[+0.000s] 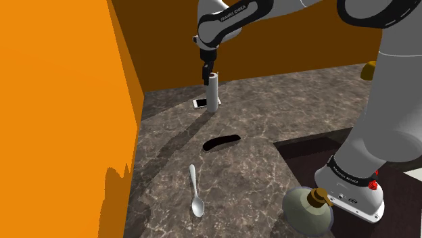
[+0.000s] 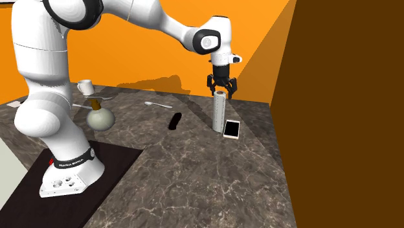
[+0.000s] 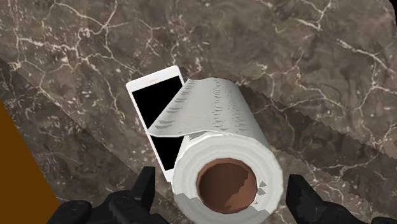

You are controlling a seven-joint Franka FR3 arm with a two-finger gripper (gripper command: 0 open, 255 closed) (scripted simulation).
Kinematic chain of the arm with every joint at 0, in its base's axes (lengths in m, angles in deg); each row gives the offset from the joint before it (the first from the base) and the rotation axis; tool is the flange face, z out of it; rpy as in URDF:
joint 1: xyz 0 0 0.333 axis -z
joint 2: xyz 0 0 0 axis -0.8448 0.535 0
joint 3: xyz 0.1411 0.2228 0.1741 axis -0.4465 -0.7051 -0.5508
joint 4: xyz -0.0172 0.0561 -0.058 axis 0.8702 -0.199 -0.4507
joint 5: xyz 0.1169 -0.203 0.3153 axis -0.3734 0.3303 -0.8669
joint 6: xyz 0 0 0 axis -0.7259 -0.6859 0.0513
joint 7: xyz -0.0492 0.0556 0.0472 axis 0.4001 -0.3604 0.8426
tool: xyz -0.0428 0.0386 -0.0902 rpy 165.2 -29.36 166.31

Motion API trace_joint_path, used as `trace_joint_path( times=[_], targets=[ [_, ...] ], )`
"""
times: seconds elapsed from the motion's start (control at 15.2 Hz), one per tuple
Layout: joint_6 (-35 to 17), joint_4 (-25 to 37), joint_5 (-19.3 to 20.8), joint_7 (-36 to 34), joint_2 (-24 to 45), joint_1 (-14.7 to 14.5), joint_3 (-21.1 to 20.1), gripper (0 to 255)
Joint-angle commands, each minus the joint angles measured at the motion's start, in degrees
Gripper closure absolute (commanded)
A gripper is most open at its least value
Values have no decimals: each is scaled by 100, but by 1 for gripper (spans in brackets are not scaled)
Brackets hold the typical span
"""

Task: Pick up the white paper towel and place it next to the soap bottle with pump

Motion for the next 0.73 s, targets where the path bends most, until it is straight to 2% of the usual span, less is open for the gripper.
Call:
trace_joint_path(
  times=[0.0,0.33,0.4,0.66],
  targets=[
    [-25,-12,-1,2,9,1,0,0],
    [-24,-12,-1,2,8,1,0,0],
    [-24,-12,-1,2,8,1,0,255],
    [-19,-6,-1,1,9,1,0,255]
  ],
)
